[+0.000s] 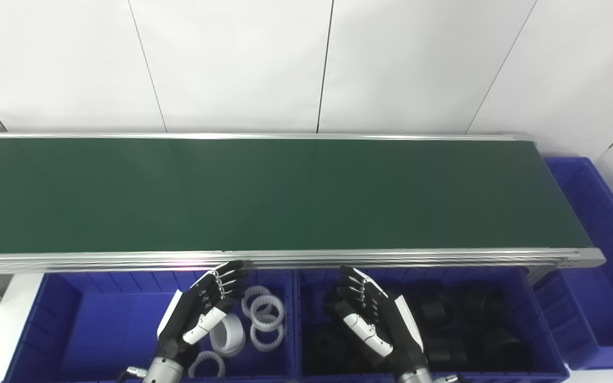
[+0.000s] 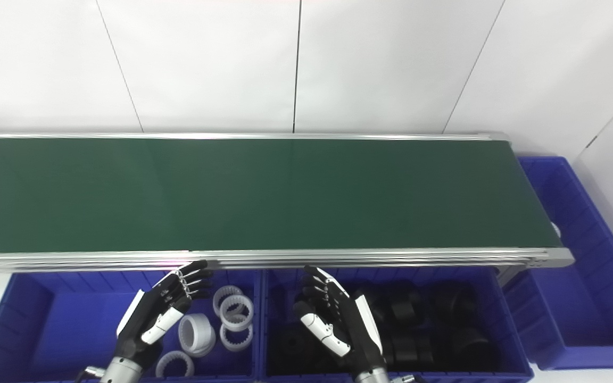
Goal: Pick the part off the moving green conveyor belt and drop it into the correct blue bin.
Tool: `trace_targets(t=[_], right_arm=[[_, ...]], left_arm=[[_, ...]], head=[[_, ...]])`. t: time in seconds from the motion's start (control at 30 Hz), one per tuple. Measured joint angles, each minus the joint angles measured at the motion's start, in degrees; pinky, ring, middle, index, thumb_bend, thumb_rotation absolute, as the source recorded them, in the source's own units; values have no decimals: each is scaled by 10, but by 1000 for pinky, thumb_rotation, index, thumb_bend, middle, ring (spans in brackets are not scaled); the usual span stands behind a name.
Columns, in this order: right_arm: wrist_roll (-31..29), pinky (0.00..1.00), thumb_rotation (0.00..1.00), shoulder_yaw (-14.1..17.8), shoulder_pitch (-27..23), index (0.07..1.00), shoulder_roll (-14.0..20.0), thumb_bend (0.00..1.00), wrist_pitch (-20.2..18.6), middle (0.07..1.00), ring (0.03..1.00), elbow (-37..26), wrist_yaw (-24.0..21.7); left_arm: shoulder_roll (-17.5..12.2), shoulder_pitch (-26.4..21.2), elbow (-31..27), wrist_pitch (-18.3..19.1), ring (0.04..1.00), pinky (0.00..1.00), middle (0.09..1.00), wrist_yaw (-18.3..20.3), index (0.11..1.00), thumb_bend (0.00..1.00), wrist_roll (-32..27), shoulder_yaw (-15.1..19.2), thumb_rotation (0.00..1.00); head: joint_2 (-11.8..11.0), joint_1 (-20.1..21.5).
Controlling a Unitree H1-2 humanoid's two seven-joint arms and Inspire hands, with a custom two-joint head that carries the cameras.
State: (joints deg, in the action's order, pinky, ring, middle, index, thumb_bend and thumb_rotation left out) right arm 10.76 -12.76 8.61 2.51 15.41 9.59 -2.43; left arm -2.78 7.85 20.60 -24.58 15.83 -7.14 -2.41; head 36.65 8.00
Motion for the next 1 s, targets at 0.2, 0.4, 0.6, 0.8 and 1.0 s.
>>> trace_targets(t=[0.2,0.4,0.6,0.8,1.0], right_arm=[[0,730,671,0,-1,859,0,558,0,822,784,0,-1],[0,730,671,0,-1,859,0,550,0,822,784,1,-2],[0,729,682,0,-1,858,0,559,0,821,783,1,-3],[1,734,686,0,-1,860,0,559,0,822,784,0,-3],[1,737,686,0,-1,859,0,564,0,822,785,0,-3]], left_arm=[[0,0,0,0,726,699,767,0,798,851,-1,0,621],[0,0,0,0,727,697,767,0,795,853,-1,0,617],[0,0,0,0,724,695,766,0,795,855,0,0,619],[0,0,0,0,725,698,765,0,793,856,0,0,617],[0,0,0,0,721,696,762,0,792,849,0,0,611]], head=[[-1,1],[-1,0],[-1,0],[0,-2],[0,-2]])
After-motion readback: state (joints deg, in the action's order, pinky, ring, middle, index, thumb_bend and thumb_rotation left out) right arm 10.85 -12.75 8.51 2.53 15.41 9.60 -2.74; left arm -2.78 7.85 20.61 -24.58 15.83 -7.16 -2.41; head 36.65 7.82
